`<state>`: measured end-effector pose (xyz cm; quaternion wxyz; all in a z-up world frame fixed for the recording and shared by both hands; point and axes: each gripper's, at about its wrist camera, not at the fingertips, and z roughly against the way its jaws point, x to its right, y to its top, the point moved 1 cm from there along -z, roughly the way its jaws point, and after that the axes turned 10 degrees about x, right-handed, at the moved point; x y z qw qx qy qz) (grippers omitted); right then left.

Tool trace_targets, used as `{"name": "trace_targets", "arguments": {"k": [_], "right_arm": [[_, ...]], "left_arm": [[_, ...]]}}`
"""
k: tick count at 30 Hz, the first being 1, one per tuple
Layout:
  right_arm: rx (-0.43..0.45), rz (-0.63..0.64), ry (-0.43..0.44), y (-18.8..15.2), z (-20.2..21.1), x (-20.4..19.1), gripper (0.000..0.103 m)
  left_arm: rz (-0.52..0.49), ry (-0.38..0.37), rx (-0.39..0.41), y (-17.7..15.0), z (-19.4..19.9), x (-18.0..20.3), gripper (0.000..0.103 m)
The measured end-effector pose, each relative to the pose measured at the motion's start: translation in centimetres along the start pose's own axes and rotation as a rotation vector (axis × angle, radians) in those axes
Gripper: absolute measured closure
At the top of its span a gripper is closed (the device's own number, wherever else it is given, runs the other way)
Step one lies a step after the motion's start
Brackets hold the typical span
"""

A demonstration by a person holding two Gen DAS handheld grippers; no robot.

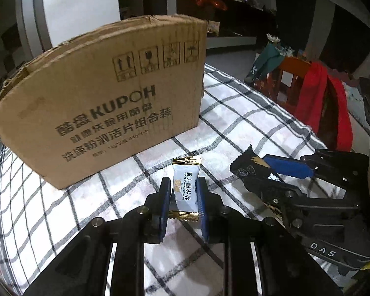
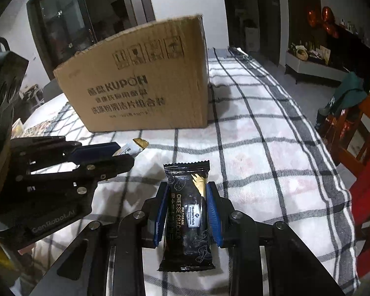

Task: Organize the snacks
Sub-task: 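Carry the white bar and black packet with both tools over the box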

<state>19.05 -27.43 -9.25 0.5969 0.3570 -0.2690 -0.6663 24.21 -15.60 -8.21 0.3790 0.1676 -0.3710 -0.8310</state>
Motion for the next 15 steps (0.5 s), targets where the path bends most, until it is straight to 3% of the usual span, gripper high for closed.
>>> {"name": "trace_targets", "arguments": {"k": [15], "right_arm": [[0.136,0.049,0.049,4.0,4.8,-1.8,0.071]], "left_arm": [[0.066,0.087,0.138,2.1,7.2,-0.7,0.081]]}}
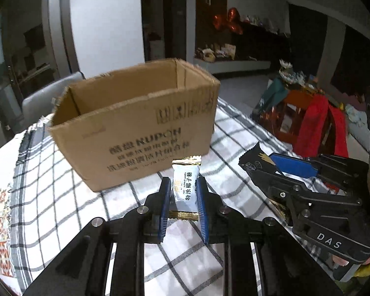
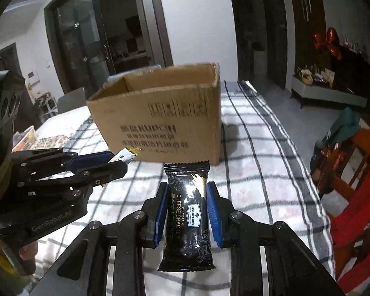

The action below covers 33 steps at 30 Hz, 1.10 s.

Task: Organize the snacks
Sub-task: 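Carry the white bar and black packet with both tools over the box, then open both tools to drop the bar and packet into the box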

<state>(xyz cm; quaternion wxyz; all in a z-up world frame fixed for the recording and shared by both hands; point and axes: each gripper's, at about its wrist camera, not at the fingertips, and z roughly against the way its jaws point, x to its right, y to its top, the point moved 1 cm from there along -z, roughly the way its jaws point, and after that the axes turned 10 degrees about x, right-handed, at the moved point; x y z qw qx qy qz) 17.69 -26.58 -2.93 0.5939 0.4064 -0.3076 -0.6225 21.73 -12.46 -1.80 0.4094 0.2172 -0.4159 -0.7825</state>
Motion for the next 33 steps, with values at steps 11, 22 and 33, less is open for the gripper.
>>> {"name": "trace_targets", "arguments": {"k": [11,22,33], "right_arm": [[0.115,0.03,0.046,5.8,0.7,-1.3,0.071],[0.165,0.098,0.072,12.9,-2.4,-2.6,0.071],[0.124,0.113,0.038,16.4,-7.2,-2.5,0.051]], "left_arm": [[0.018,0.094,0.106,4.1,3.1,-2.4,0.081],[0.047,0.148,0.159,9.2,2.4,-6.2,0.081],[0.074,0.209,0.181,12.4,-1.1,-8.4,0.061]]}}
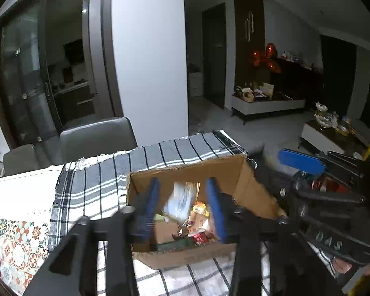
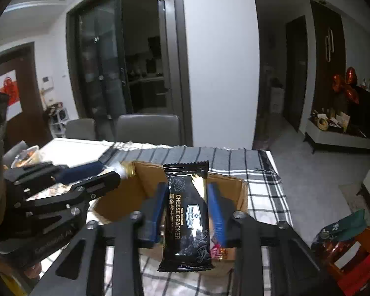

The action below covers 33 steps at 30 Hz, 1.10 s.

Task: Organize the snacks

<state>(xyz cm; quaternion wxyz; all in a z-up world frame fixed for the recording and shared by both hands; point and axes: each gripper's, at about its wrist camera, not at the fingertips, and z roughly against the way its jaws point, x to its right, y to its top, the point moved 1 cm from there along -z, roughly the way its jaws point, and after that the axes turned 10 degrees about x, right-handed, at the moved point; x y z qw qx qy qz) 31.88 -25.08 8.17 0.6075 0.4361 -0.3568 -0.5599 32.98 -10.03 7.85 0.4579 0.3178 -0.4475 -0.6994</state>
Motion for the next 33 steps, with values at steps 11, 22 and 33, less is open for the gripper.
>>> {"name": "trace_targets", "arguments": {"k": [11,22,33], "right_arm": [[-0.01,0.019,-0.074,-4.1,4.9,0.0,0.037],[0.025,-0.04,-0.121,-8.8,14.1,-0.9,0.024],[0.053,-0.028,-0.143,-11.8,19.7,-3.1,0.021]], "left_arm": [[-0.011,0.05,-0.012,-4.1,4.9,0.6,0.042],[-0.028,0.119,0.033,-9.1,13.8,2.9,0.011],[0.061,0.142,0.053,-12.5,19.6,3.1,0.003]]}}
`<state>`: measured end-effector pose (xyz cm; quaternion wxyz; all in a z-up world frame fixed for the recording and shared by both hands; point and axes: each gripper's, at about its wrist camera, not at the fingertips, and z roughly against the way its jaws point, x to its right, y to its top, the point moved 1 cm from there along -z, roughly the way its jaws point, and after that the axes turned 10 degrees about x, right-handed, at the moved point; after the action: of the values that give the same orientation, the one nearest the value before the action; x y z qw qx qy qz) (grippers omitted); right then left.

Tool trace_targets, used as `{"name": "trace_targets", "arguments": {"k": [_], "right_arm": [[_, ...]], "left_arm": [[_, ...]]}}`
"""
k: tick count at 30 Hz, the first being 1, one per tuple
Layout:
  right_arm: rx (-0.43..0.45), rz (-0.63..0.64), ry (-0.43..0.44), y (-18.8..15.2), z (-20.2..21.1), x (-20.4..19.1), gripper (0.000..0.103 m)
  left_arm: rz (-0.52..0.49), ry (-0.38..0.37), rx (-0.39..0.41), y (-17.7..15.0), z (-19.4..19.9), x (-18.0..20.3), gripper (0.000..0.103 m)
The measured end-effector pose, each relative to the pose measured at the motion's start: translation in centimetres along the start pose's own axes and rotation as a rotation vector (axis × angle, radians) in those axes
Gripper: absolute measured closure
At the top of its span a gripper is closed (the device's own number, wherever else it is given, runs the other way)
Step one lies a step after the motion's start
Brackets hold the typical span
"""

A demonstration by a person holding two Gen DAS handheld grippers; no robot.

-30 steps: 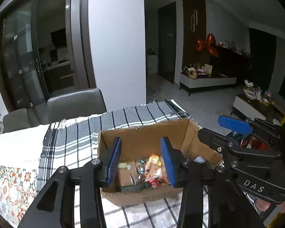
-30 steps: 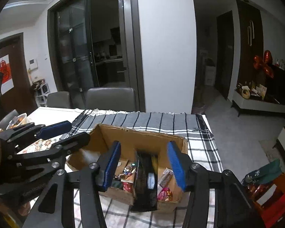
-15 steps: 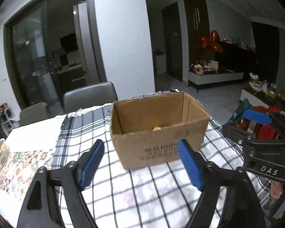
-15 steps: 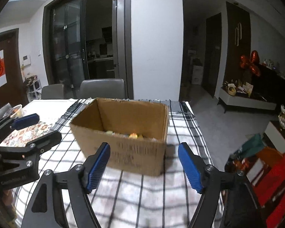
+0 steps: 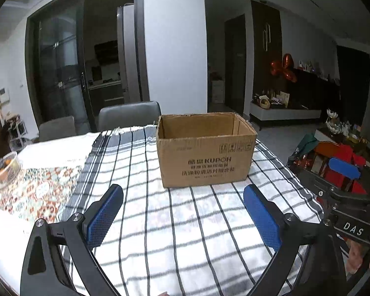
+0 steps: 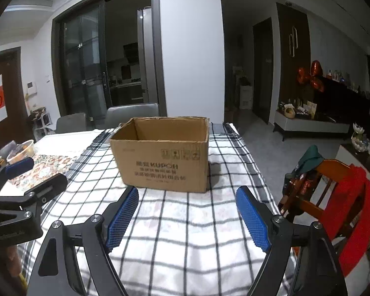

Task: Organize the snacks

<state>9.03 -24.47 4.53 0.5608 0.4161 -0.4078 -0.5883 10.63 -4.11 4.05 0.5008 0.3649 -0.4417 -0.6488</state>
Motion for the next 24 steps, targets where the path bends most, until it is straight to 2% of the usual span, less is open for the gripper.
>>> {"name": "trace_targets", "arguments": {"k": [10,14,24], "right_arm": [[-0.012,-0.003,0.029,-1.5,1.6,-0.7,0.021],[0.006,0.014,0.005,-1.6,1.9,-0.6,0.021],[0.018,0.019,0.003,-1.6,2.1,-0.7,0.021]], "left_arm": [[0.052,-0.024,-0.013,-1.7,1.7,-0.3,0.002],[0.037,0.004,-0.005,-2.0,1.9,-0.4,0.002],[0.024,0.003,-0.013,-2.1,2.0,0.1,0.002]]}}
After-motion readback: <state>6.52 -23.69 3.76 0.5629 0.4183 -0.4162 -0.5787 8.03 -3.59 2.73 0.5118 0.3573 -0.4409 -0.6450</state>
